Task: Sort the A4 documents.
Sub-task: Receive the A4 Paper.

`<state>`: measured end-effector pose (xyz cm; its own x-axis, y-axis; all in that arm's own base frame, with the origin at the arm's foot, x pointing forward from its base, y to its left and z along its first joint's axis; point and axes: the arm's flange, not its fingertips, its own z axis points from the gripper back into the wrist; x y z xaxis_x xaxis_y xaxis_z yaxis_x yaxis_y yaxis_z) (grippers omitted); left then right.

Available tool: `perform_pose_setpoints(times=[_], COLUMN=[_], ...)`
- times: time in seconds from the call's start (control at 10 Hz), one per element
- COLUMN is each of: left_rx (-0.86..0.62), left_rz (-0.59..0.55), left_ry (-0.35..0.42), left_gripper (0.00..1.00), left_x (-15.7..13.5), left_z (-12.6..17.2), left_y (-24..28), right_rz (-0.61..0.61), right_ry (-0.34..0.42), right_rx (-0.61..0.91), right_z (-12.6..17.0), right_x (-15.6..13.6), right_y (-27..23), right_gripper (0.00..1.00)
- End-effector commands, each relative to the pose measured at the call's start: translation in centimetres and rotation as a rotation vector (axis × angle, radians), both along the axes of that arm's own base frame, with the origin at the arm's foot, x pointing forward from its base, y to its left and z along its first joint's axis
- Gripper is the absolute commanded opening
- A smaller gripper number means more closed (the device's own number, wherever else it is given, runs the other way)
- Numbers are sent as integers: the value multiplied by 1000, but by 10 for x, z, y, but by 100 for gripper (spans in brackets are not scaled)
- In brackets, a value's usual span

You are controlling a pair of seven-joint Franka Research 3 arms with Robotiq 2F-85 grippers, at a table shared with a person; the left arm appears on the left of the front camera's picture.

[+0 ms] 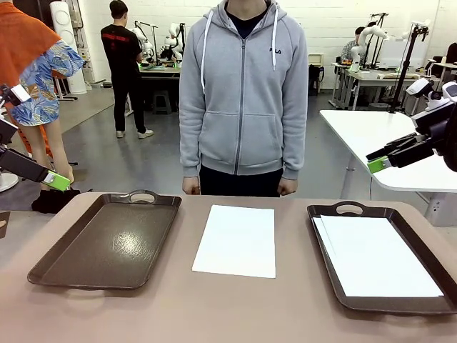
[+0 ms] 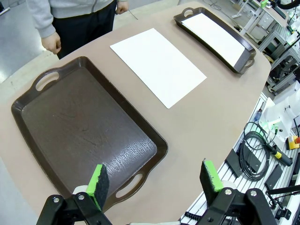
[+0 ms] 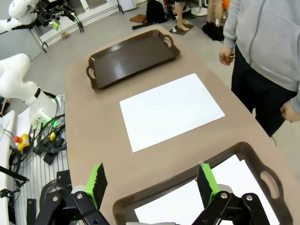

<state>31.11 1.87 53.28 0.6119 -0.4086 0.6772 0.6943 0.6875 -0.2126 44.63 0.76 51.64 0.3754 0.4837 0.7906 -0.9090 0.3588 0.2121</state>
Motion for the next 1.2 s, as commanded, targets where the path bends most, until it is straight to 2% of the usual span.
perform_pose_setpoints(times=[0.0, 1.1], left_rx=[-14, -14], left_rz=[-16, -16], left_ry=[-7, -7], left_gripper=[100, 100], left_x=[1, 1], left_z=[-1, -1], left_y=[2, 2], right_rz=[-8, -8], right_ry=[-8, -8], right_rx=[-7, -7], right_z=[0, 0], right_x=[1, 1], right_y=[0, 0], right_gripper=[100, 100])
